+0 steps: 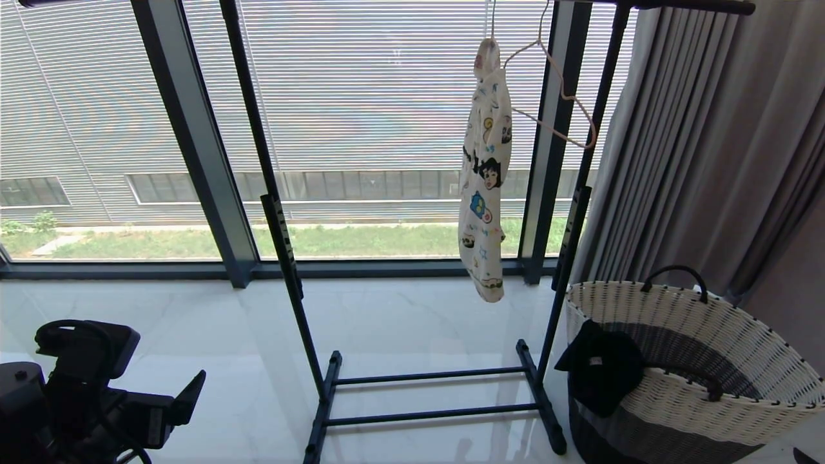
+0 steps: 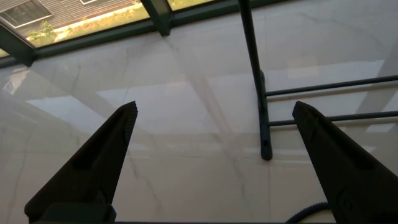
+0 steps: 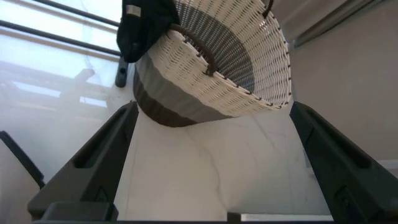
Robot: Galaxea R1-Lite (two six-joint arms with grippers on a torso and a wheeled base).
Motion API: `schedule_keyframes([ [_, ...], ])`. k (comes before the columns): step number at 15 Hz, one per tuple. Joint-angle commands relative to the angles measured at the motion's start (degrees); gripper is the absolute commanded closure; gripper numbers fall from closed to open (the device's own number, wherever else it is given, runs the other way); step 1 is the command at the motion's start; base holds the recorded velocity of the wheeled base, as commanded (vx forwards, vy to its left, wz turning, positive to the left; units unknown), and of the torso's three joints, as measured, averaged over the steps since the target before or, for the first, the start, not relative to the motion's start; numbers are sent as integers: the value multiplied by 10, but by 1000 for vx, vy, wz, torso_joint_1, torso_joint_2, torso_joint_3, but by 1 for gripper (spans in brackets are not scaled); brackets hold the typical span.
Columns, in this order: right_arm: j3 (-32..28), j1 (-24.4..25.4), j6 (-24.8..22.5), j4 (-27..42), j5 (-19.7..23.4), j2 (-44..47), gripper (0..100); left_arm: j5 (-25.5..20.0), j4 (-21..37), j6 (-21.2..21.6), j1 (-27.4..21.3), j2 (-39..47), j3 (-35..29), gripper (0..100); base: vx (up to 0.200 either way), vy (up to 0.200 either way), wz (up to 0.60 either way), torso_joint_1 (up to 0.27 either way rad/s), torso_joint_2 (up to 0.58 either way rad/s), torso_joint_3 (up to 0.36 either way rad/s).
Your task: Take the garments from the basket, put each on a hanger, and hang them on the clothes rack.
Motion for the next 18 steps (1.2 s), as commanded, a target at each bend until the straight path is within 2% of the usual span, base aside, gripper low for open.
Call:
schedule_keyframes([
  [1, 3, 0, -1, 0, 1, -14, 0, 0, 0, 0, -1, 0, -1, 0, 200, -200, 0, 2, -7, 7],
  [7, 3, 0, -11, 1, 14, -14, 0, -1, 0, -1, -2, 0, -2, 0, 200, -200, 0, 1, 2, 5],
  [12, -1, 0, -39, 1, 56, -12, 0, -1, 0, -1, -1, 1, -5, 0, 0, 0, 0, 0, 0, 0],
  [15, -3, 0, -74, 1, 81, -3, 0, -2, 0, -1, -1, 1, -4, 0, 0, 0, 0, 0, 0, 0],
  [16, -3, 0, -82, 1, 86, 0, 0, -2, 0, -2, -1, 1, -5, 0, 200, 0, 0, 2, -2, 12],
  [18, -18, 0, -118, 1, 131, 31, 0, -2, 0, -1, -1, 3, -4, 0, 200, 0, 0, -2, -2, 2],
])
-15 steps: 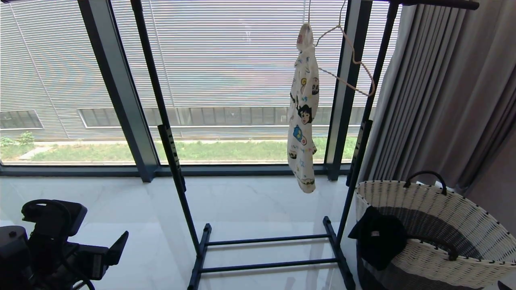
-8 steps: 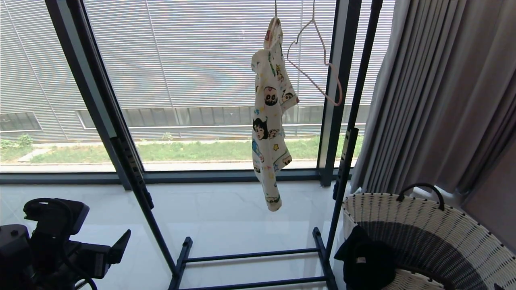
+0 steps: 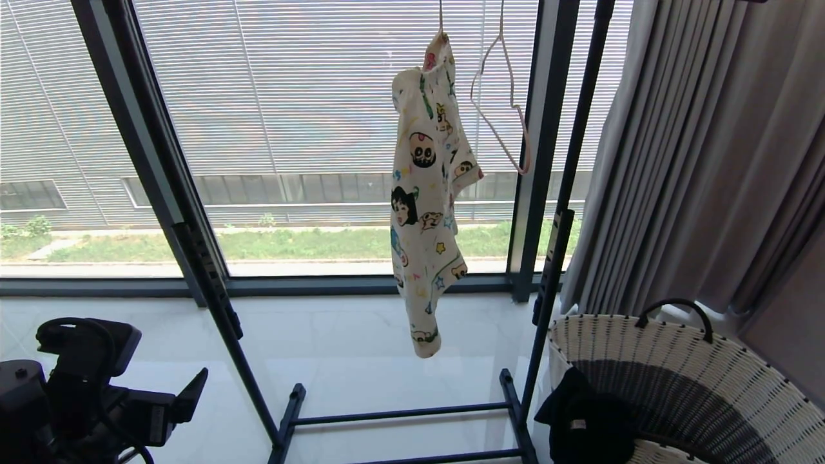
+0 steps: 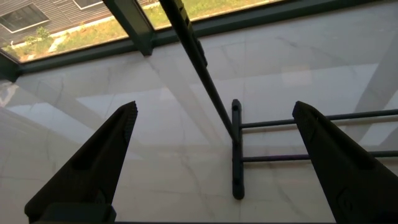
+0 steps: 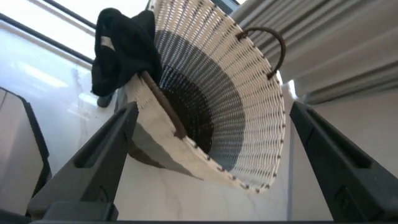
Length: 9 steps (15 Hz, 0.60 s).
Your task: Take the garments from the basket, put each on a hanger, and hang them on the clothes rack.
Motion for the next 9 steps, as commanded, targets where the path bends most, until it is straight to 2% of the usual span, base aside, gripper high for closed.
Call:
schedule_keyframes([
  [1, -18, 0, -22, 0, 25, 44, 0, 0, 0, 0, 0, 2, 0, 0, 200, 0, 0, 2, 7, -2],
  [6, -49, 10, -69, -2, 104, 189, 0, 0, 0, 1, -1, 2, 0, 0, 0, 0, 0, 0, 0, 0],
  [7, -67, 40, -71, -4, 137, 255, 0, 0, 0, 1, -1, 2, 0, 0, 0, 0, 0, 0, 0, 0],
  [9, -83, 79, -66, -29, 141, 345, 0, -1, 0, 1, -2, 4, -4, 0, 0, 0, 0, 0, 0, 0],
])
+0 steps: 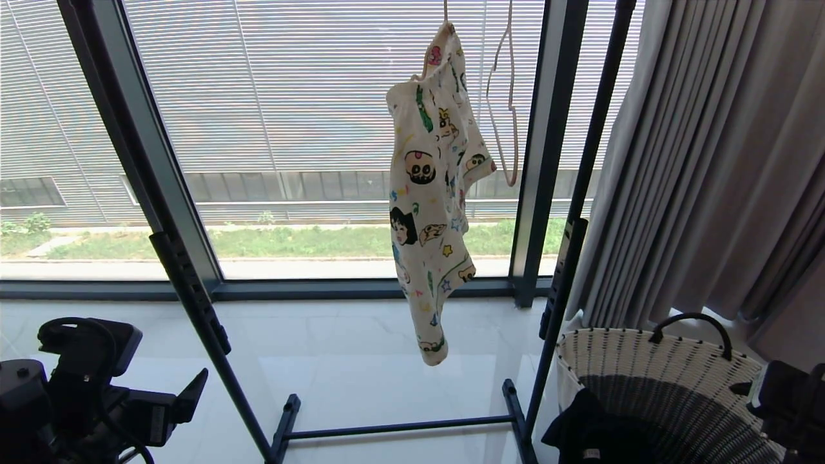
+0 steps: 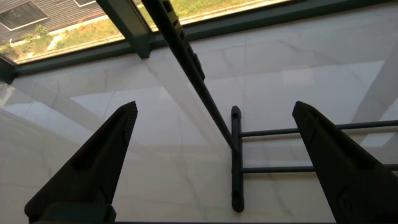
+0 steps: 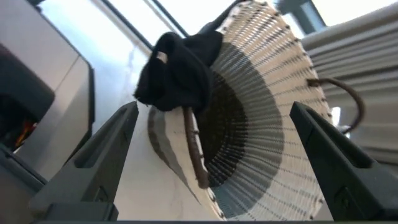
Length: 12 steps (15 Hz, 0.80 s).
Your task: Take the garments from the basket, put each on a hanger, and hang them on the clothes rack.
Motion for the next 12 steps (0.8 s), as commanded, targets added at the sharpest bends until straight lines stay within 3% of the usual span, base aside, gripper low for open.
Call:
schedule_keyframes([
  [1, -24, 55, 4, -53, 16, 175, 0, 0, -1, 0, -1, 5, -5, 0, 0, 0, 0, 0, 0, 0],
  [4, -22, 66, 31, -124, 10, 286, 0, 0, -1, 0, -4, 9, -14, 0, 0, 0, 0, 0, 0, 0],
  [7, -23, 66, 81, -137, -30, 351, 0, 0, -1, 0, -4, 13, -15, 0, 0, 0, 0, 0, 0, 0],
  [9, -21, 66, 120, -195, -56, 396, 0, 0, -1, 0, -4, 14, -15, 0, 0, 0, 0, 0, 0, 0],
  [12, -21, 63, 126, -247, -99, 440, 0, 0, -1, 0, -5, 24, -17, 0, 0, 0, 0, 0, 0, 0],
])
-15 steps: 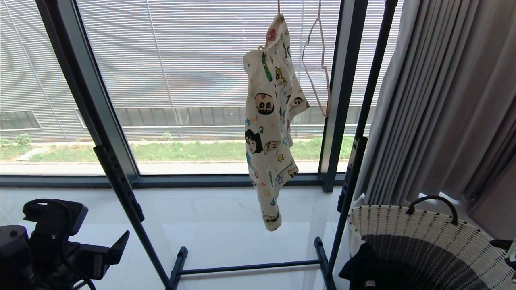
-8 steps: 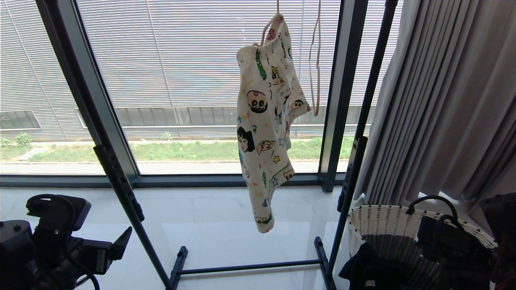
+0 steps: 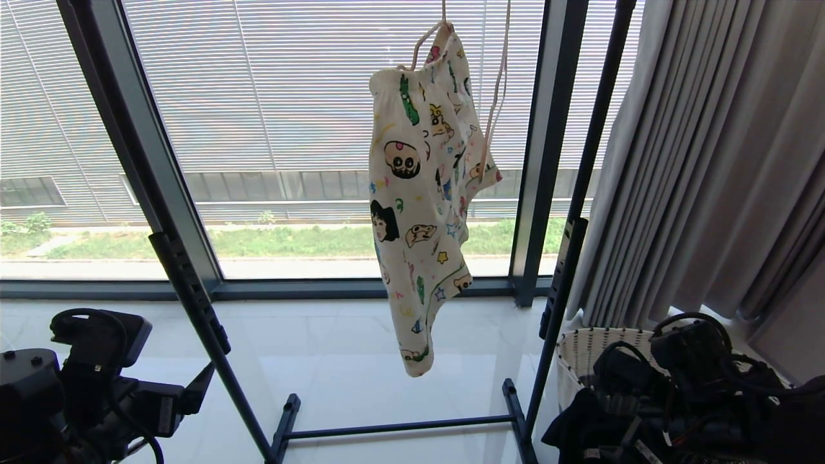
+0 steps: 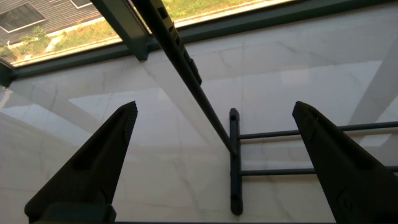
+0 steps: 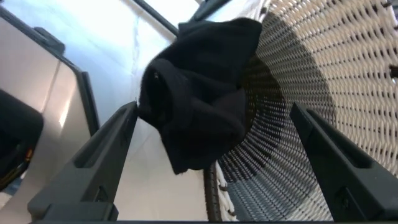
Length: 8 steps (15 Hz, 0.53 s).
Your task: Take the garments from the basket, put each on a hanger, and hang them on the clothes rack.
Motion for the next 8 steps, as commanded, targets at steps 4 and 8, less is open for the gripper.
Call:
schedule_keyframes([
  [4, 5, -23, 0, -6, -18, 42, 0, 0, 0, 1, -1, 11, -5, 0, 0, 0, 0, 0, 0, 0],
  [8, 6, -37, 0, -8, -44, 50, 0, 0, 0, 1, -1, 10, -7, 0, 0, 0, 0, 0, 0, 0],
])
